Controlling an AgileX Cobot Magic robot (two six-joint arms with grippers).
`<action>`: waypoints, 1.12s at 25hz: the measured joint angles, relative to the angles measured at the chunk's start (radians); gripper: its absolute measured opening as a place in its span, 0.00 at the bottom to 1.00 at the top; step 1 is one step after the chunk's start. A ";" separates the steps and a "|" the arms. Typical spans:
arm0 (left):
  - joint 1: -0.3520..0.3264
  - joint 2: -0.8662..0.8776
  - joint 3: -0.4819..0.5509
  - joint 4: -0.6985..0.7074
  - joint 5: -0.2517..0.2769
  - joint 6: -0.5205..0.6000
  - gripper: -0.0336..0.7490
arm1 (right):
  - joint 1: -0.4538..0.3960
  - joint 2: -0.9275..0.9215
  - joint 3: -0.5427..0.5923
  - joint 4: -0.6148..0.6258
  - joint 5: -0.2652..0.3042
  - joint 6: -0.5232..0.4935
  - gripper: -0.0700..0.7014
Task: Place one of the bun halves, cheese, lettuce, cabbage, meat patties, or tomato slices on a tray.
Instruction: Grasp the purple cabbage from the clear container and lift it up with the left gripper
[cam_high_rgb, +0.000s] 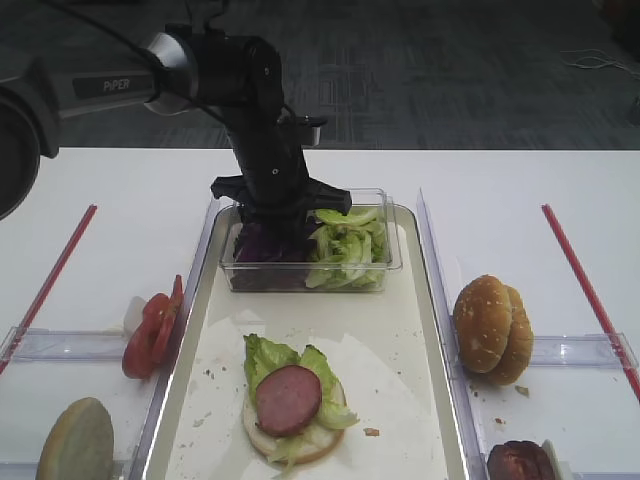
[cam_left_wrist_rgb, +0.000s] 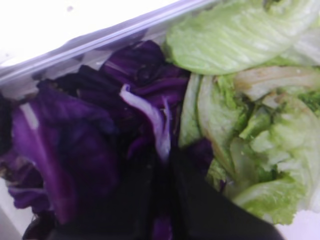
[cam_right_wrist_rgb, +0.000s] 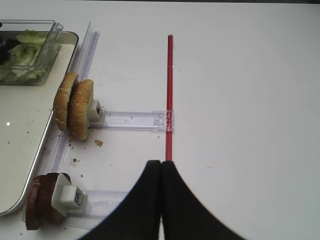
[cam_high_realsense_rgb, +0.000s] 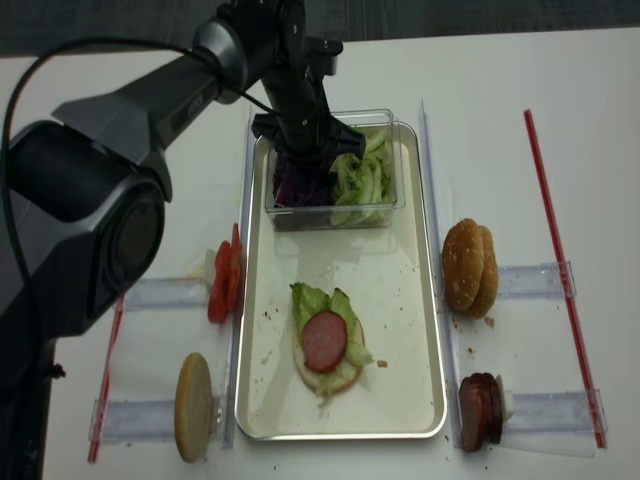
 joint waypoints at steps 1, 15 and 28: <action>0.000 0.003 -0.017 0.004 0.018 0.000 0.12 | 0.000 0.000 0.000 0.000 0.000 0.000 0.10; 0.000 0.009 -0.109 0.026 0.128 0.000 0.11 | 0.000 0.000 0.000 0.000 0.000 0.000 0.10; 0.000 0.009 -0.164 0.026 0.132 0.002 0.11 | 0.000 0.000 0.000 0.000 0.000 0.000 0.10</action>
